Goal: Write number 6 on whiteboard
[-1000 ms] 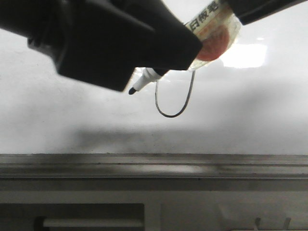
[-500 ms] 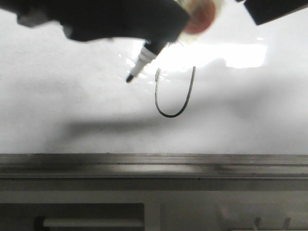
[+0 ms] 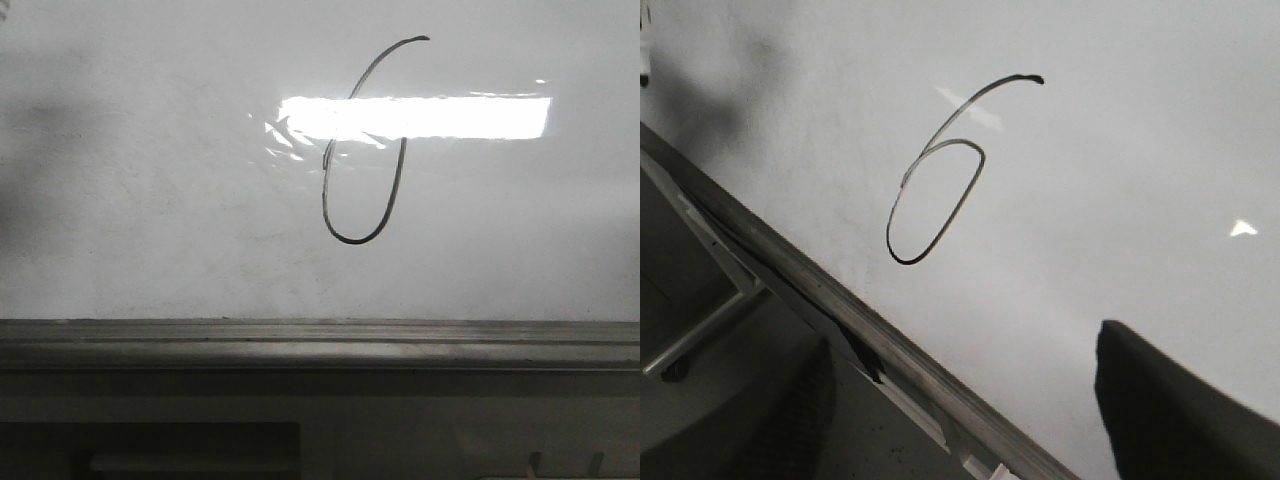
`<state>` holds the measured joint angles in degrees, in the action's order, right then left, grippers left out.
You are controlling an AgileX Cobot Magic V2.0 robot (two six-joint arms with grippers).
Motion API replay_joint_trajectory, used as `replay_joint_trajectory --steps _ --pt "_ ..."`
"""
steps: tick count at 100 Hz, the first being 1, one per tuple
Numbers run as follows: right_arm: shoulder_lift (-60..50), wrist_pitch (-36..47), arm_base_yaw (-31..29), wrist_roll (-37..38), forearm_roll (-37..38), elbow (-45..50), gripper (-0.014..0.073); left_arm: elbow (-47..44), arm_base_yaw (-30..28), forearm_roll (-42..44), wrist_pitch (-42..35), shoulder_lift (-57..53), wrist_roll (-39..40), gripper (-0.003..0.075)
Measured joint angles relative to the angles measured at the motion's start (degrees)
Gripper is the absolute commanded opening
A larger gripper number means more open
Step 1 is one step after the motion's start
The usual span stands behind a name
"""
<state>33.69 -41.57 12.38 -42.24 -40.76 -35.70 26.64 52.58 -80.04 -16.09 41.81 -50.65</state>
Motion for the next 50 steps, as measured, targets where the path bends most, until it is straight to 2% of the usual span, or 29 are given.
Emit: replay_joint_trajectory --steps 20,50 --pt "-0.5 1.2 -0.1 0.2 -1.3 1.0 0.0486 1.5 0.0 -1.3 -3.4 7.1 1.7 -0.0020" --pt "-0.5 1.2 -0.1 0.4 -1.5 1.0 0.0465 6.4 0.0 -0.5 -3.0 20.0 2.2 -0.0020"
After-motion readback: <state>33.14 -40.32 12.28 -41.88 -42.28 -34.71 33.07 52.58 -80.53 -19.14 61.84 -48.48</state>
